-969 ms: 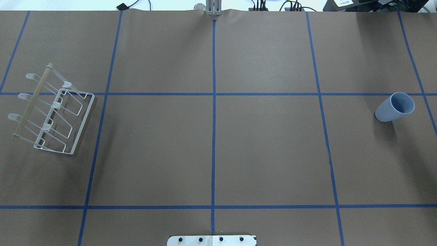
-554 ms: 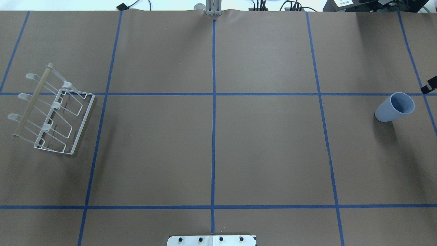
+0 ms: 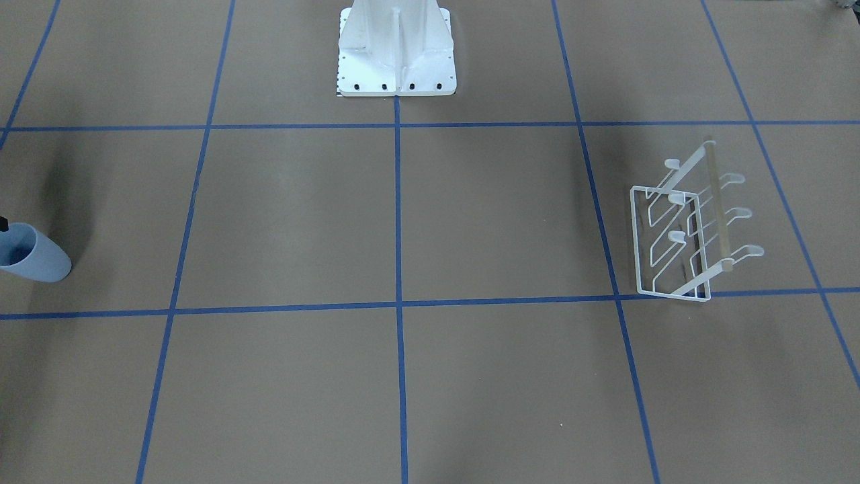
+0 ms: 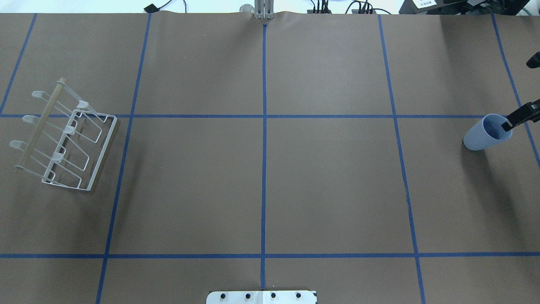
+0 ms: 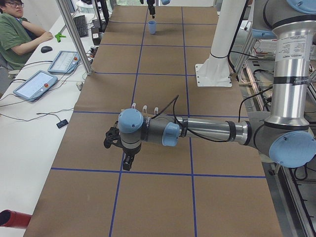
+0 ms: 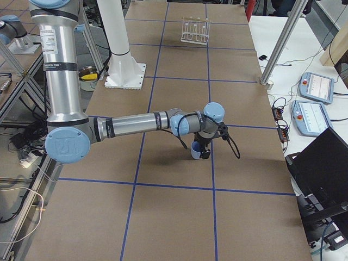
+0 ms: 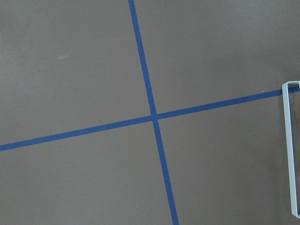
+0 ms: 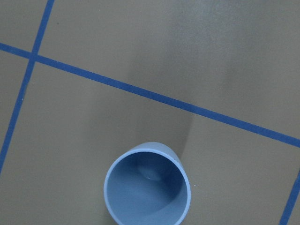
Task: Hang cup on cup holder
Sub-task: 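Lower the right gripper into the light blue cup's mouth and grasp its rim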
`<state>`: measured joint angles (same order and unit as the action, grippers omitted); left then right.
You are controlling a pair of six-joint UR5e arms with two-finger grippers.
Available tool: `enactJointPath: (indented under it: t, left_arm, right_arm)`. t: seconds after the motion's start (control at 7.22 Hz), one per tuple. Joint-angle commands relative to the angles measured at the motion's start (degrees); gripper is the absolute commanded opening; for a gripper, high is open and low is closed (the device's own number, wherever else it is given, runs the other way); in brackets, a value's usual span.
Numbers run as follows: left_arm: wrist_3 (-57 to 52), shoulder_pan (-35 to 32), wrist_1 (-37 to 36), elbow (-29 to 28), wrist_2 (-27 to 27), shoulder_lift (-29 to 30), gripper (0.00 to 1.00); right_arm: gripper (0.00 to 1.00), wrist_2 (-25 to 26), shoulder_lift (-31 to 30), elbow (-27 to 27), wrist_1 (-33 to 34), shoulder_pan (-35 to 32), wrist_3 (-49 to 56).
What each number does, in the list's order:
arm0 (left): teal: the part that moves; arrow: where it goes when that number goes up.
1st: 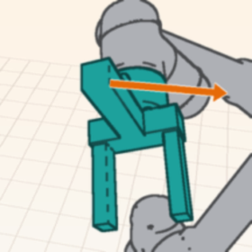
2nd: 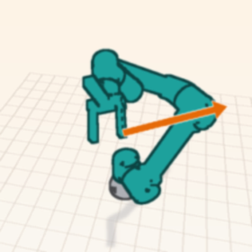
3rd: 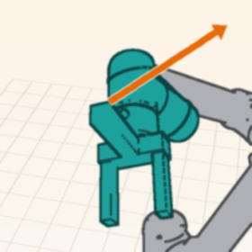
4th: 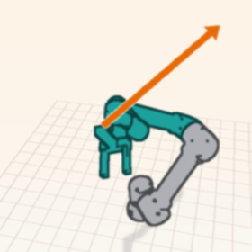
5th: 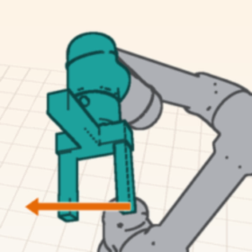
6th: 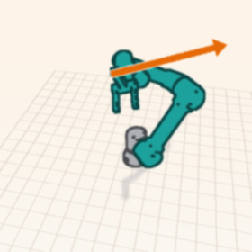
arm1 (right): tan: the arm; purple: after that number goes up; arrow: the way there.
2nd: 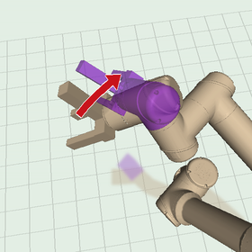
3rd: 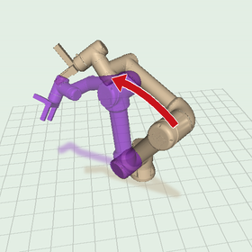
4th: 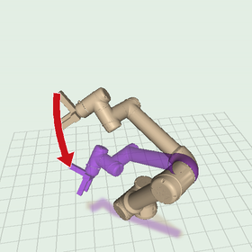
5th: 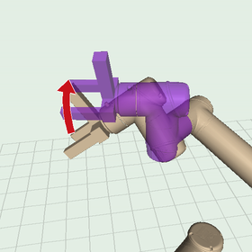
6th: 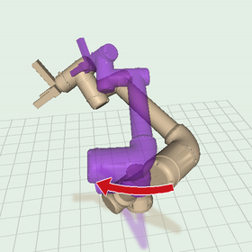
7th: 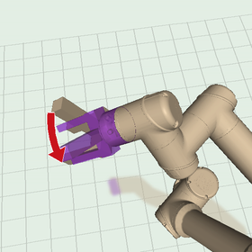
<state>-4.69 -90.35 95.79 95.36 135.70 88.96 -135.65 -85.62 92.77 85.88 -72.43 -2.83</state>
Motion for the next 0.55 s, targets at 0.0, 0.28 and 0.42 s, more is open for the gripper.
enactJointPath:
  t: [0.0, 0.28, 0.42]
  left_arm:
    - [-0.14, 0.0, 0.01, 0.01, 0.01, 0.33, 0.98]
    - [-0.06, 0.0, 0.01, 0.09, 0.01, 0.42, 0.98]
    - [-0.06, 0.0, 0.01, 0.09, 0.01, 0.42, 0.98]
  right_arm:
    - [1.0, -0.14, 3.25, -5.3, -0.01, 0.19, -0.07]
    - [1.0, -0.23, 3.71, -6.9, -0.01, 1.24, -0.07]
    - [0.83, -0.23, 3.71, -7.17, -0.01, 2.29, -0.07]
